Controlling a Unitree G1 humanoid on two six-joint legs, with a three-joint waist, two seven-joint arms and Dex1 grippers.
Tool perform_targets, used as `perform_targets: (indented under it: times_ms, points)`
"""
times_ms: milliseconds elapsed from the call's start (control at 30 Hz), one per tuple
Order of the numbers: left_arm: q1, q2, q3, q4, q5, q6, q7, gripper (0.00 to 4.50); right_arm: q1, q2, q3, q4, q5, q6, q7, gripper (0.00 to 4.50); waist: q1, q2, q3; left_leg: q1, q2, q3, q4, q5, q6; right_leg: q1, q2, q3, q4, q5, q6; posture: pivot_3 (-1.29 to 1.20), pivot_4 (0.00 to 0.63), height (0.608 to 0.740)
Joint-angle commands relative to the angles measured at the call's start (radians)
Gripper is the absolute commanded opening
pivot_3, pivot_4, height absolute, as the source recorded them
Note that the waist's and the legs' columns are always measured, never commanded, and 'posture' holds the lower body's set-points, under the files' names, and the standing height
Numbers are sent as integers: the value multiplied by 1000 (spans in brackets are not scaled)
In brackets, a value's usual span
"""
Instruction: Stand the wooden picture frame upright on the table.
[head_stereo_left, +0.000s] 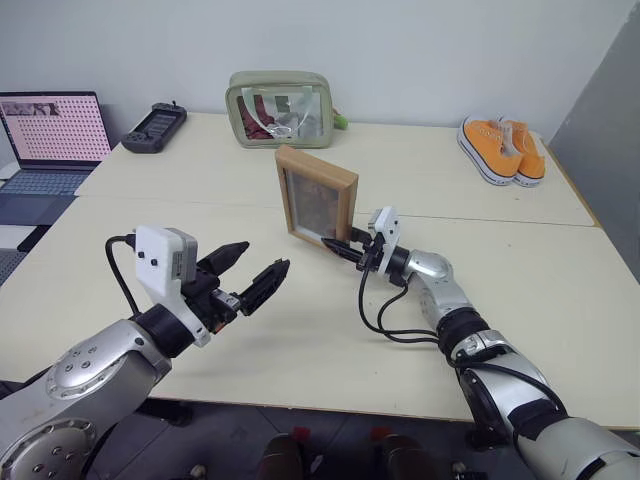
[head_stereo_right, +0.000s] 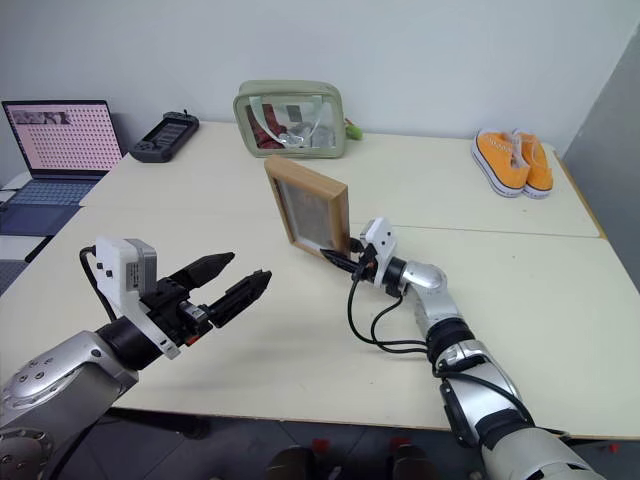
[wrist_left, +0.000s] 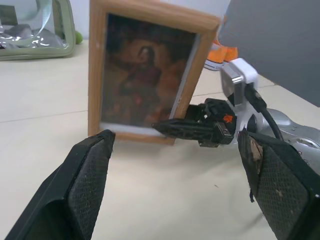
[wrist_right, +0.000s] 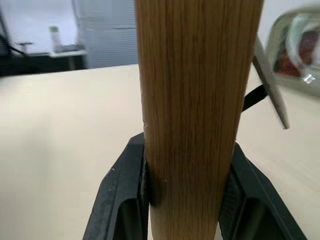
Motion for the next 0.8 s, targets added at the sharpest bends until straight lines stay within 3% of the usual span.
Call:
perform_targets:
  times_ms: [33,367,800]
  points:
    - [7,26,39,-30,-21,-29,11,4179,-8,-5,-55,-100,75,147,109,1390,0,0,0,0,0,0,0,0,0,0,0,0,0,0,0,0,150,740]
    - [-28,48,16,-9,-46,-30,22,4179,48,1,-92,-144,66,293,113,1390,1,0,0,0,0,1,0,0,0,-1,0,0,0,0,0,0,150,740]
    - [-106,82,-10,42,-88,-17,32,4179,168,39,-115,-184,52,342,69,1390,1,0,0,0,1,1,-1,0,0,-1,1,1,-1,0,0,0,150,740]
